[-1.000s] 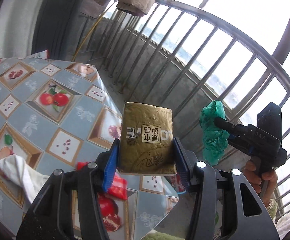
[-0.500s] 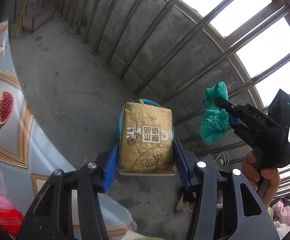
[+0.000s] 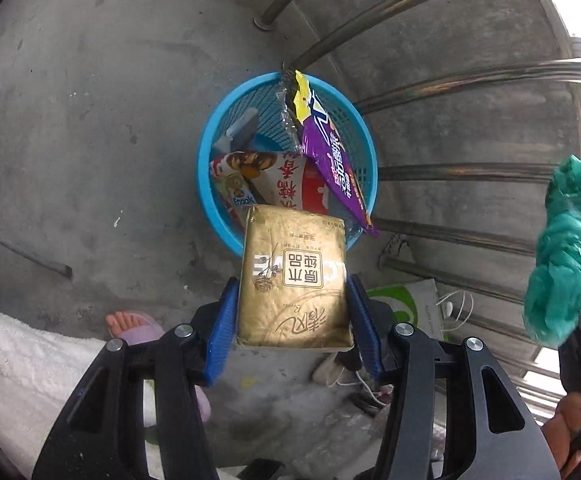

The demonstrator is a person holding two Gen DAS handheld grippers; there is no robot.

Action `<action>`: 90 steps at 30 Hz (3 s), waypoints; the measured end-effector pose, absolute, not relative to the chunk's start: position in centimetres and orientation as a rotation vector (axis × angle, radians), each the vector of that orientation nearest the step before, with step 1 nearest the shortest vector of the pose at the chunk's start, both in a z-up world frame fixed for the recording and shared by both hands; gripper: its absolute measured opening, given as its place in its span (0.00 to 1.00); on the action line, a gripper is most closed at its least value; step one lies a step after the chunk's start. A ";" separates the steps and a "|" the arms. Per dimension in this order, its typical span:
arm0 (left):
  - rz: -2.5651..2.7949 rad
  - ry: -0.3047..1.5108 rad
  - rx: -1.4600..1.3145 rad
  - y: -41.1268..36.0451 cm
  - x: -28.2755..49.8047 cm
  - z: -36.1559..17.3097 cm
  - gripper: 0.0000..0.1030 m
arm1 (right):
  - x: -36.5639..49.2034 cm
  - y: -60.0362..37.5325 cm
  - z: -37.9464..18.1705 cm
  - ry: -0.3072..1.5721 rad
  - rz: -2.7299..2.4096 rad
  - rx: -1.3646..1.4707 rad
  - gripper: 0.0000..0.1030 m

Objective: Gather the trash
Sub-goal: 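Open the left tool over the wastebasket to drop the gold packet, then lower the teal bag into the wastebasket and open the right tool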

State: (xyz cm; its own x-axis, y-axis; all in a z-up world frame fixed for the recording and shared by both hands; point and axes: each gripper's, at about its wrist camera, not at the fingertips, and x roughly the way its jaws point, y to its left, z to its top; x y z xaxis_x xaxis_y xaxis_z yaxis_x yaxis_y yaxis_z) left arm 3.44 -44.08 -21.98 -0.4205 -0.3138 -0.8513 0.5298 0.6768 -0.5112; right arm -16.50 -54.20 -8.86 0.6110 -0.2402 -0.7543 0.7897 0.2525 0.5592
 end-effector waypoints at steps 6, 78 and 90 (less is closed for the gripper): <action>-0.891 1.657 0.183 -46.8 4.6 -23.5 0.71 | -16.9 -54.7 -9.7 0.592 -0.759 1.150 0.35; -0.874 1.028 -0.084 -16.7 11.6 -1.7 0.71 | -8.5 -57.0 -24.4 0.956 -0.913 1.029 0.59; -0.848 1.032 -0.067 -17.0 11.6 -1.8 0.71 | -3.2 -62.2 -27.1 1.194 -0.992 0.647 0.35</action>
State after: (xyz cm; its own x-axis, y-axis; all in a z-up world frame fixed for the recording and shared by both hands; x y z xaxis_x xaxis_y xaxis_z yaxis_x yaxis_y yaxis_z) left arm 11.62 -17.00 -1.82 0.2334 -0.6466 -0.7262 0.5872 0.6890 -0.4247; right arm -3.25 -62.19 -27.07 0.0535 -0.2829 -0.9577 0.8894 0.4495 -0.0831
